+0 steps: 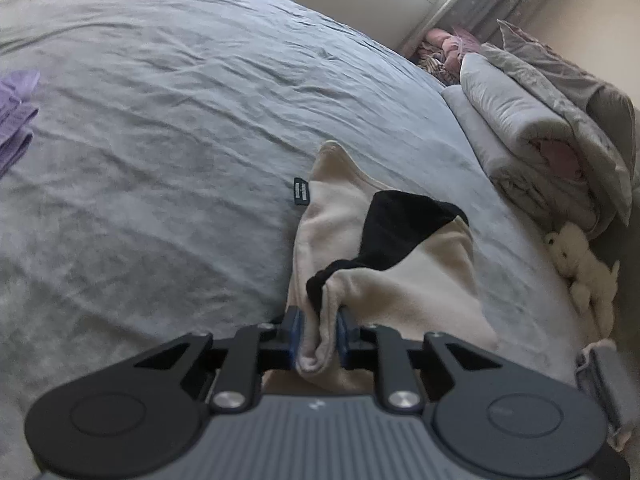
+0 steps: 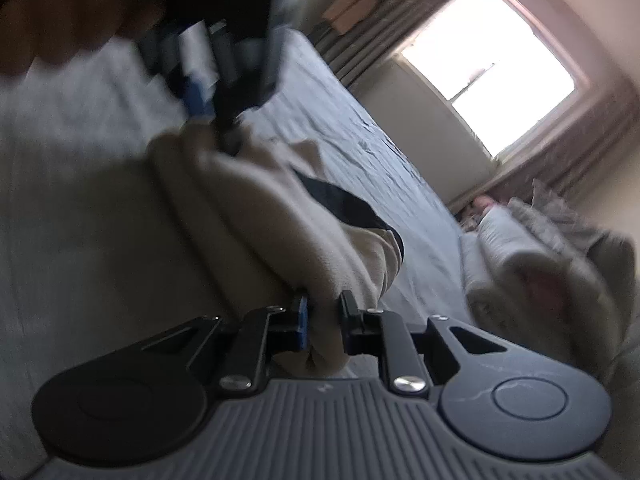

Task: Fold clothes
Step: 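Grasp the folded bundle edge with the left gripper while the right gripper presses it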

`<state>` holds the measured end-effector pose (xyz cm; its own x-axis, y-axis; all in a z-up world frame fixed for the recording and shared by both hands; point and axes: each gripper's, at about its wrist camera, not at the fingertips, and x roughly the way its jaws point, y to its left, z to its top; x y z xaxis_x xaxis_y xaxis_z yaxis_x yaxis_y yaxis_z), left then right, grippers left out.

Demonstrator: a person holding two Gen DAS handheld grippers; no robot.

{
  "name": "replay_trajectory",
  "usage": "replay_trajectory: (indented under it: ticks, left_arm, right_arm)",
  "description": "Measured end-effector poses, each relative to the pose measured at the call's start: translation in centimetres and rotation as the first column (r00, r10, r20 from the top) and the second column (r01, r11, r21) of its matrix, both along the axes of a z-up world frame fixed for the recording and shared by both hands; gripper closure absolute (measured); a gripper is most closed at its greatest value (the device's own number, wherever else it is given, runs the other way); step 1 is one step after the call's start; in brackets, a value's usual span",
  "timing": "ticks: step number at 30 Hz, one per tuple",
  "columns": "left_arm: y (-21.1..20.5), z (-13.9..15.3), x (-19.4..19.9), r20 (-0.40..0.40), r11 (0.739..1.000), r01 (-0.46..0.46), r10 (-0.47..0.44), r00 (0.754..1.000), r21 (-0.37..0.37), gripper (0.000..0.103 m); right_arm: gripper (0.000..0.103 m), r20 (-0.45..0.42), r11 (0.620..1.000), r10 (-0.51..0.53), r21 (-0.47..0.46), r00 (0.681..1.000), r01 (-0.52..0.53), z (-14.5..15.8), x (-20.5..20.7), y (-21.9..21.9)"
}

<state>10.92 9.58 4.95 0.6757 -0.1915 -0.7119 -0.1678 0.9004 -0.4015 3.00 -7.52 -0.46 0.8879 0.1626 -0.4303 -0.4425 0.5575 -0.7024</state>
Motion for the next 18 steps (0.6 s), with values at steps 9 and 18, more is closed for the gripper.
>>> replay_trajectory:
  ticks: [9, 18]
  left_arm:
    - [-0.9, -0.1, -0.3, 0.013, 0.996, 0.044, -0.046, 0.999, 0.082, 0.084]
    - [-0.7, -0.8, -0.1, -0.017, 0.997, 0.016, -0.015, 1.000, 0.081, 0.075]
  right_arm:
    - [0.084, -0.021, 0.996, 0.036, -0.086, 0.999, -0.037, -0.7, -0.6, -0.2]
    - [0.073, -0.029, 0.996, 0.089, -0.009, 0.996, -0.089, 0.3, -1.2, -1.3]
